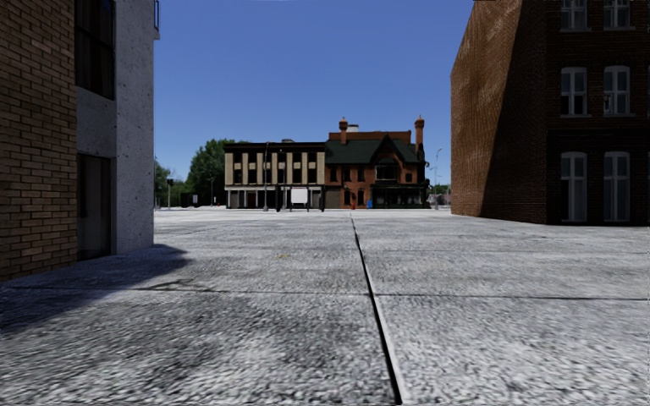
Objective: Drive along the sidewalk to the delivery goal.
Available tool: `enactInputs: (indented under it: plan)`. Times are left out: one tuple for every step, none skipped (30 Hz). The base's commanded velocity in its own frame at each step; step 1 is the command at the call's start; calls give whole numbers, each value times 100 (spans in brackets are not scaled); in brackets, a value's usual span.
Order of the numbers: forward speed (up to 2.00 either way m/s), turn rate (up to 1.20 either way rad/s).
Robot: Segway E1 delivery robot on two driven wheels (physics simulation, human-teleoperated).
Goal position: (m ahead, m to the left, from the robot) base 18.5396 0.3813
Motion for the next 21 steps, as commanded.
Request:
enactInputs:
  plan:
    - [200,58]
    - [200,58]
    - [200,0]
    - [200,0]
    - [200,0]
    - [200,0]
    - [200,0]
    - [200,0]
    - [200,0]
    - [200,0]
    - [200,0]
    - [200,0]
    - [200,0]
    - [200,0]
    - [200,0]
    - [200,0]
    - [200,0]
    - [200,0]
    - [200,0]
    - [200,0]
    - [200,0]
